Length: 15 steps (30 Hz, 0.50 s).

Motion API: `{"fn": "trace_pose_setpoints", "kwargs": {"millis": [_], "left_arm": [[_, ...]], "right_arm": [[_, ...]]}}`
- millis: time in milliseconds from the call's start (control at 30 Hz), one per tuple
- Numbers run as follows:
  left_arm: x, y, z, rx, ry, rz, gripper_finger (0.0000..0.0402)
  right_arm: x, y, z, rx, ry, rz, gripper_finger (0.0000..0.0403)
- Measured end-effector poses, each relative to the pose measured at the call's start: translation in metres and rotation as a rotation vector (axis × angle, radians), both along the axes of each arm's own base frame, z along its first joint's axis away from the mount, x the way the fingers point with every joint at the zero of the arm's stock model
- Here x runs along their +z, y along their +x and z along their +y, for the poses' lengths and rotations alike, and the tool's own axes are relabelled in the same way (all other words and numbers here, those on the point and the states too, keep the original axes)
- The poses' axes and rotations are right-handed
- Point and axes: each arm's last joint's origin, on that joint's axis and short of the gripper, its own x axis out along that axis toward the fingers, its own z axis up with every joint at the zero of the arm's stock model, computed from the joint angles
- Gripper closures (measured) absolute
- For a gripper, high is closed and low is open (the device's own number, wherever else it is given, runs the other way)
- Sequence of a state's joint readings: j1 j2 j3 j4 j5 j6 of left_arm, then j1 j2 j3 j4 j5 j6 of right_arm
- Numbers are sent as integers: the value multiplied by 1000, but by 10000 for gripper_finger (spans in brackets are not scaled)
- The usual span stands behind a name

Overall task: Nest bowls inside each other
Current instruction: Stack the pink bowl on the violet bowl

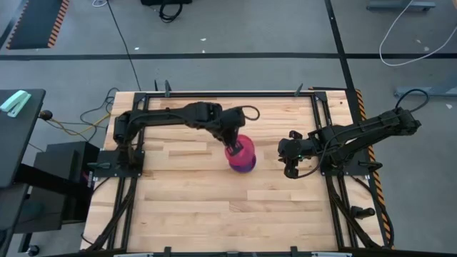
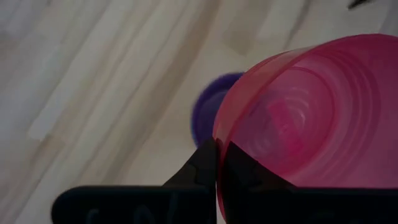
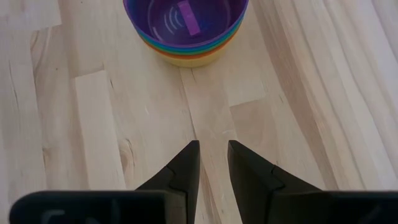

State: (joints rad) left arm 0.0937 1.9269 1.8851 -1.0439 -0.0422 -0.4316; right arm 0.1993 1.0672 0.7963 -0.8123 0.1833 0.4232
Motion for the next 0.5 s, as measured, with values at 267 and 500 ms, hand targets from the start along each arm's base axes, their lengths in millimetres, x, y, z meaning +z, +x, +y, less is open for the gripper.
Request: {"fn": "trace_pose_setpoints", "kwargs": {"millis": [267, 500], "left_arm": [[-33, 17, 21, -48, -61, 45, 393], [-60, 24, 26, -75, -88, 146, 393]], "right_arm": [[1, 2, 0, -3, 6, -21, 312], [1, 2, 0, -32, 24, -30, 312]]}}
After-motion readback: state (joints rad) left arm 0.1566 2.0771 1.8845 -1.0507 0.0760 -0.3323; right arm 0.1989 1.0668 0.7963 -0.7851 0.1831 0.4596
